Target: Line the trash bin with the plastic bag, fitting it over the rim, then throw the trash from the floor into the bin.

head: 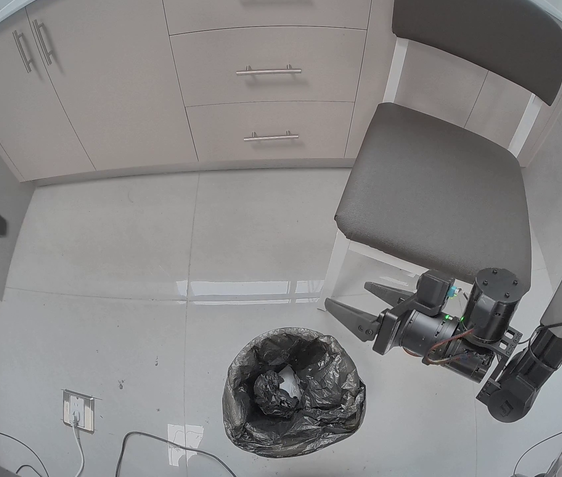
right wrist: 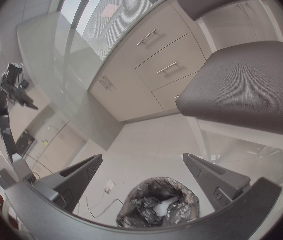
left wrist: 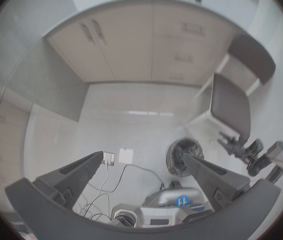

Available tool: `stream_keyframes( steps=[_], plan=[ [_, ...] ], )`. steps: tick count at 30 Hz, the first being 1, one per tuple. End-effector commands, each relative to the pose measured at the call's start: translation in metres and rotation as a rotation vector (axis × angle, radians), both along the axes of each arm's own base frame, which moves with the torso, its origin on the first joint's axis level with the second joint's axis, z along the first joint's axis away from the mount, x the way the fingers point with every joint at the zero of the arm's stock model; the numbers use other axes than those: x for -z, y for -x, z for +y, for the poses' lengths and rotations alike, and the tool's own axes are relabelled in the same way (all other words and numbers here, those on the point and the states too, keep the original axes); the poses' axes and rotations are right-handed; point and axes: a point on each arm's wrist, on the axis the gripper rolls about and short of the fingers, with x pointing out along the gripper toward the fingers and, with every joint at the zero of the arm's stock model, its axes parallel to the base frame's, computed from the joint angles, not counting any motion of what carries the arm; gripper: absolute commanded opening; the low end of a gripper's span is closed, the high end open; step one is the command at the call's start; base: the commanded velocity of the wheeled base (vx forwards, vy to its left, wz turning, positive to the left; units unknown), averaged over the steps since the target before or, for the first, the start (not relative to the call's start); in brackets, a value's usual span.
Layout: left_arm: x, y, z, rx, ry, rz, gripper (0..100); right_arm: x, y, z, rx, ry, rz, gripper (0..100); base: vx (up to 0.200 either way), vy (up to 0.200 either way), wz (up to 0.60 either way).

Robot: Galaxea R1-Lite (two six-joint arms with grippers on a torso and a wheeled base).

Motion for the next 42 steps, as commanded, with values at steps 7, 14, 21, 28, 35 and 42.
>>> stream_keyframes(
  steps=[7, 14, 21, 28, 35, 42],
  plan=[
    [-0.009, 0.165, 0.106, -0.295, 0.270, -0.487, 100, 0.040, 0.035, 0.001, -0.060, 0.277, 0.004, 100, 0.000, 0.000, 0.00],
    [0.004, 0.214, 0.116, -0.393, 0.399, -0.630, 100, 0.045, 0.033, 0.008, -0.073, 0.250, 0.042, 100, 0.000, 0.000, 0.00],
    [0.031, 0.248, 0.097, -0.386, 0.628, -0.771, 100, 0.025, 0.015, 0.040, -0.093, 0.283, 0.071, 100, 0.000, 0.000, 0.00],
    [0.058, 0.237, 0.046, -0.241, 0.672, -0.827, 100, -0.029, -0.005, 0.074, -0.117, 0.381, 0.273, 100, 0.000, 0.000, 0.00],
    [0.105, 0.209, 0.040, -0.223, 0.622, -0.698, 100, -0.032, -0.001, 0.096, -0.141, 0.460, 0.362, 100, 0.000, 0.000, 0.00],
    [0.128, 0.215, 0.042, -0.213, 0.629, -0.689, 100, -0.006, 0.001, 0.131, -0.111, 0.522, 0.356, 100, 0.000, 0.000, 0.00]
  ],
)
